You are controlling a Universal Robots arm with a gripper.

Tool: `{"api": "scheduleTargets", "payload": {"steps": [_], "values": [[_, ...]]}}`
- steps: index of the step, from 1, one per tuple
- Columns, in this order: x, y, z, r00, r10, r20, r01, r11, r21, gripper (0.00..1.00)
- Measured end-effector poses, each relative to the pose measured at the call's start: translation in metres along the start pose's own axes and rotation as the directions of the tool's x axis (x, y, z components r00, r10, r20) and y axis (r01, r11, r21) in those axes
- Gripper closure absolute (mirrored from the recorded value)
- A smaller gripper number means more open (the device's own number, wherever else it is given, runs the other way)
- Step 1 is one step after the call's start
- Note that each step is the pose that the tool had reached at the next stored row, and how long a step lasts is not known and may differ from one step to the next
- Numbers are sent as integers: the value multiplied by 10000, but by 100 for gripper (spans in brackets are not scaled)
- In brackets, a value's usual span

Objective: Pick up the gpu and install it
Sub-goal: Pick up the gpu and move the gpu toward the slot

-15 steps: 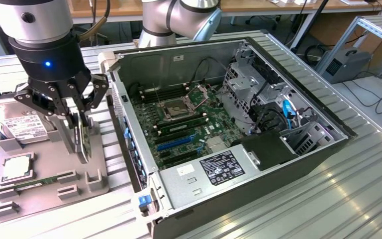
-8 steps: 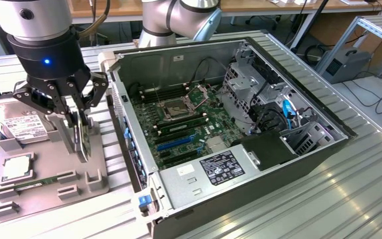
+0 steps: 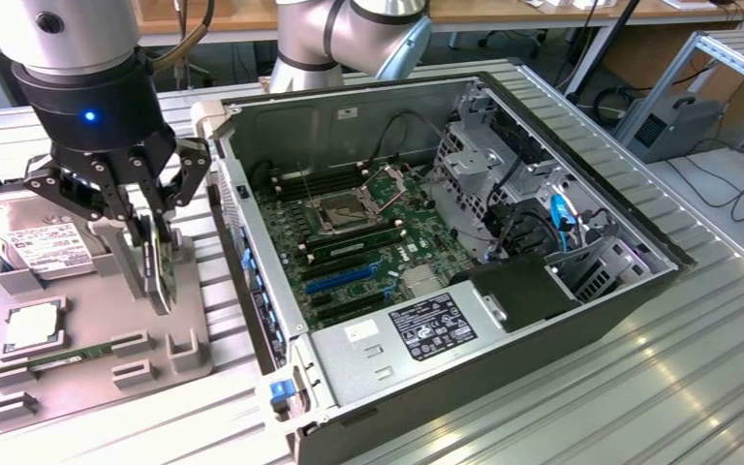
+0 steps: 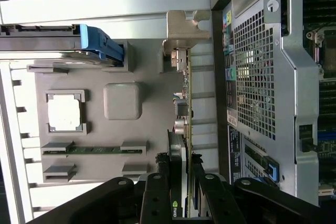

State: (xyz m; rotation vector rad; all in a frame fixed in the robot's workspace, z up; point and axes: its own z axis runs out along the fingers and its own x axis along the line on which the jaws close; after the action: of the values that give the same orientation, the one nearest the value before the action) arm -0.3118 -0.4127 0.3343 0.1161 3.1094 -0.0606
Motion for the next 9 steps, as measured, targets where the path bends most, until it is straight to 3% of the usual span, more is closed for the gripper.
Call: {"api": "scheduleTargets", "payload": {"steps": [9], "values": [[-1, -1, -40, 10000, 0, 1, 0, 10000, 0, 73]]}}
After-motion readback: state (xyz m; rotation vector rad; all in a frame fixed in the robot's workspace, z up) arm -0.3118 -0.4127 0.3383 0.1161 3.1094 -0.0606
